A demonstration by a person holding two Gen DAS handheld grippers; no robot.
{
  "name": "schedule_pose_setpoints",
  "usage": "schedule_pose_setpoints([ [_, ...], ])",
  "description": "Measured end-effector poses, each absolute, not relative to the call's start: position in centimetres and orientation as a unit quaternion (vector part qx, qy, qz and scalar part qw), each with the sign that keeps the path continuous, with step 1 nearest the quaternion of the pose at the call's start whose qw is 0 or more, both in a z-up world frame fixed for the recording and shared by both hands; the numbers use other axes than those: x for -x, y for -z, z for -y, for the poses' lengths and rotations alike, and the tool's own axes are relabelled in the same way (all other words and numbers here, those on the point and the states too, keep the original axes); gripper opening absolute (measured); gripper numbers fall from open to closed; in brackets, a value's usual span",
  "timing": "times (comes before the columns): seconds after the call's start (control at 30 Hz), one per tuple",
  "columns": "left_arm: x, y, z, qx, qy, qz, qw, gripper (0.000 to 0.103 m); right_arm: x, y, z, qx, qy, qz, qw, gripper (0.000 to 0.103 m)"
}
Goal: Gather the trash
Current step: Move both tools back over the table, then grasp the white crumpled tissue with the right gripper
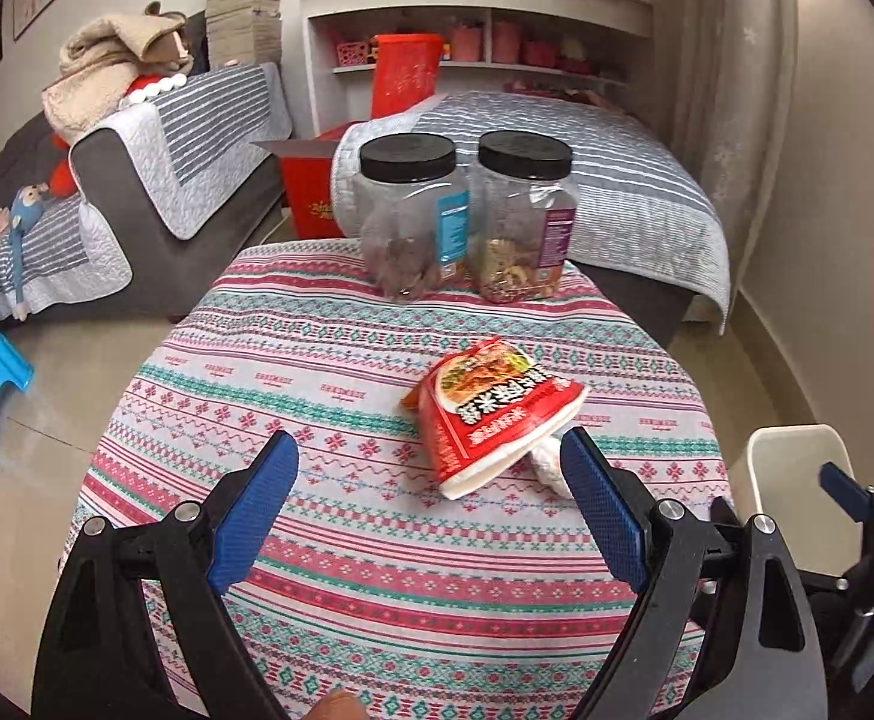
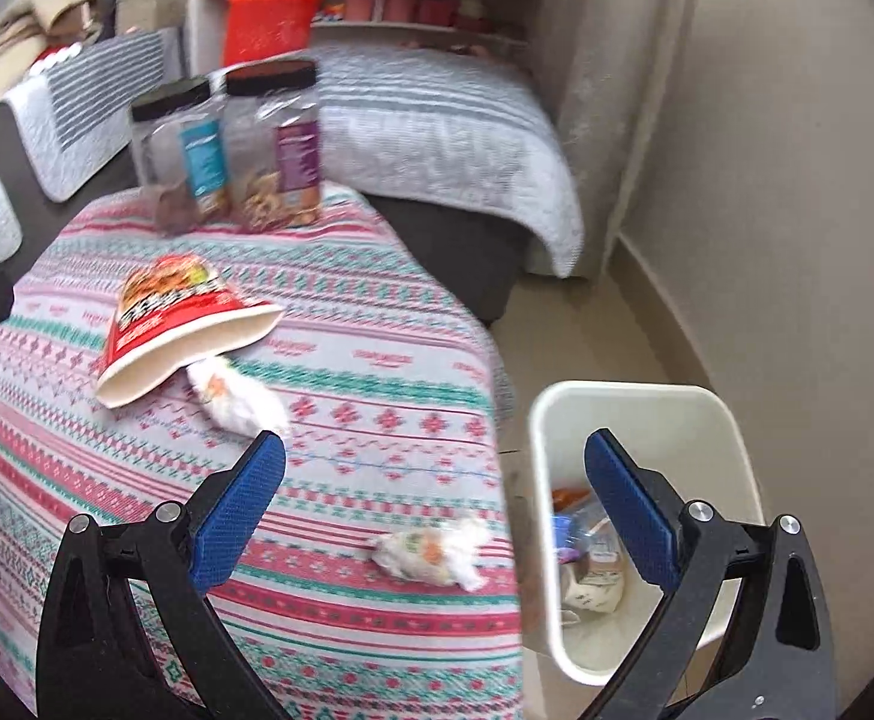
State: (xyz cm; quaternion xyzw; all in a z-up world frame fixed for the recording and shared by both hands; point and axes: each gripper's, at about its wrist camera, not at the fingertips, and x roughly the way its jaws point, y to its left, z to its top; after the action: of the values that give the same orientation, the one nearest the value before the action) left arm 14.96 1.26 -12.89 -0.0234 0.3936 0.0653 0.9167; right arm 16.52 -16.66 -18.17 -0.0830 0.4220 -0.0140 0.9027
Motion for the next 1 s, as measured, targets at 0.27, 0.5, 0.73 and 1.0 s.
schedule_pose_setpoints([
  [0.27, -15.6, 13.4, -5.0, 0.051, -0.092, -0.409, 0.906, 0.086, -20.4, 22.4, 11.7, 0.09, -0.047, -0.462, 0.881, 0.096],
  [0.5, -16.2, 13.9, -7.0, 0.067, -0.098, -0.42, 0.9, 0.086, -22.5, 24.6, 9.1, 0.097, -0.075, -0.475, 0.871, 0.087],
  [0.73, -17.0, 14.6, -8.0, 0.072, -0.101, -0.433, 0.893, 0.086, -22.8, 25.2, 8.4, 0.091, -0.108, -0.491, 0.859, 0.047],
  [1.0, -18.5, 16.3, -7.2, 0.078, -0.08, -0.47, 0.875, 0.086, -20.5, 21.3, 10.7, 0.078, -0.108, -0.469, 0.873, 0.046],
])
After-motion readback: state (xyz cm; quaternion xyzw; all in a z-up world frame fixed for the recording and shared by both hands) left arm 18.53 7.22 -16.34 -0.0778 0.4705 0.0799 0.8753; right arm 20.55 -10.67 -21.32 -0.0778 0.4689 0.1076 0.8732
